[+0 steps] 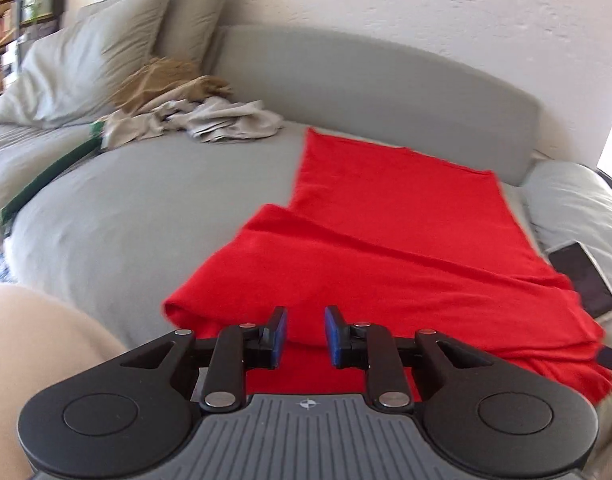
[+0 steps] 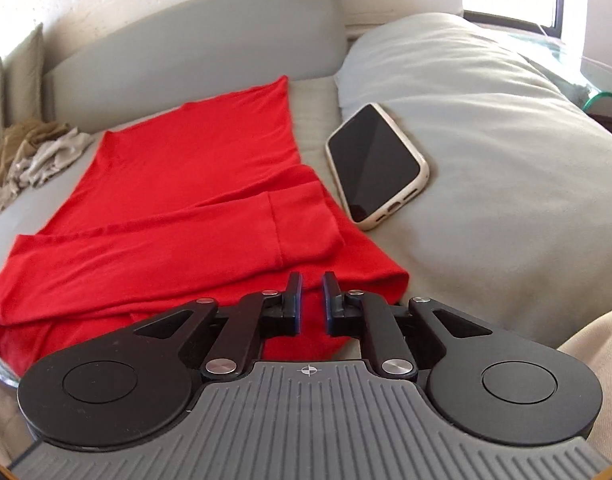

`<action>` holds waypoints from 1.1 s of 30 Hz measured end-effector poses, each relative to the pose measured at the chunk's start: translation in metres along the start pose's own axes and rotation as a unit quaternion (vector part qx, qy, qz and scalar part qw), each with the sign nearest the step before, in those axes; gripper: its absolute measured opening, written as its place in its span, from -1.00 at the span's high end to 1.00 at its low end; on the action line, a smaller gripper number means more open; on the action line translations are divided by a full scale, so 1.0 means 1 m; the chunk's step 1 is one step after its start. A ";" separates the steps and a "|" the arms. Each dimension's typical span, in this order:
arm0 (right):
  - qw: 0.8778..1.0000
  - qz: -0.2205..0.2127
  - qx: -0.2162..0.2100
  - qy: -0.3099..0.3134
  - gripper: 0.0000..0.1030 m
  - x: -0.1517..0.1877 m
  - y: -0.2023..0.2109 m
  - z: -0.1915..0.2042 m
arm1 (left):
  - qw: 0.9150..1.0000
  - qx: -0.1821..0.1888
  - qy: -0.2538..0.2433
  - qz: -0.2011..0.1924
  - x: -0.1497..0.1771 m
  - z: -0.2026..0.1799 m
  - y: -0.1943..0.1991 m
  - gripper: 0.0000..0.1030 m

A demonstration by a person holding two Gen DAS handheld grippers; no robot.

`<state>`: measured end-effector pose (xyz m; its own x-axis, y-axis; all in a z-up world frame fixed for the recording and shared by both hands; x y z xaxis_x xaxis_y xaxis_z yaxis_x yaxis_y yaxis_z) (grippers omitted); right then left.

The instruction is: Fold clothes

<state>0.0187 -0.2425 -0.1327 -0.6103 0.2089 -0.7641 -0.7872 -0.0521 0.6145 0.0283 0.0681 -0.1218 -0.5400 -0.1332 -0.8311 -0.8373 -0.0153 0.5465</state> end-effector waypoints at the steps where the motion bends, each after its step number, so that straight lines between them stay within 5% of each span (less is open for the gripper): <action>1: 1.000 -0.002 -0.023 0.001 0.71 0.001 0.004 0.006 | 1.000 0.019 -0.021 0.001 0.004 -0.011 0.000 0.60; 4: 0.996 0.010 -0.072 0.051 0.71 0.006 0.005 0.035 | 0.995 0.050 -0.073 0.043 0.023 -0.038 -0.006 0.59; 8: 0.990 0.080 -0.078 0.090 0.70 0.026 0.003 0.056 | 0.984 0.029 -0.117 0.135 0.051 -0.047 -0.010 0.56; 12: 0.978 0.176 -0.091 0.062 0.69 0.045 0.012 0.056 | 0.972 0.064 -0.078 0.212 0.061 -0.043 -0.009 0.56; 15: 0.972 0.207 -0.107 0.018 0.68 0.048 0.018 0.049 | 0.973 0.080 -0.075 0.205 0.053 -0.045 0.000 0.56; 17: 0.979 0.173 -0.109 0.012 0.56 0.034 0.026 0.047 | 0.976 0.092 -0.073 0.185 0.041 -0.048 0.010 0.50; 19: 0.983 0.138 -0.117 0.006 0.18 0.013 0.035 0.045 | 0.979 0.104 -0.063 0.164 0.019 -0.045 0.015 0.40; 23: 0.990 0.071 -0.125 0.011 0.04 -0.047 0.054 0.046 | 0.987 0.106 -0.044 0.110 -0.032 -0.034 0.023 0.33; 29: 0.992 -0.070 -0.102 -0.011 -0.48 -0.155 0.092 0.030 | 0.994 0.110 -0.024 0.016 -0.112 -0.011 0.037 0.02; 33: 0.987 -0.121 -0.101 -0.010 -0.71 -0.206 0.099 0.030 | 0.993 0.117 -0.004 -0.002 -0.154 -0.003 0.019 -0.17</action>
<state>0.0690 -0.2614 0.0913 -0.4023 0.2584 -0.8783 -0.9125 -0.1913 0.3617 0.0952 0.0856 0.0167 -0.5373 -0.1262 -0.8339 -0.8355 0.2148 0.5058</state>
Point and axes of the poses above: each gripper's, at about its wrist camera, not at the fingertips, and y roughly against the way its jaws point, z to its left, x to its underside, the point moved 6 cm from there along -y, roughly the way its jaws point, and after that the axes turned 5 degrees about -z, right-handed, at the moved point
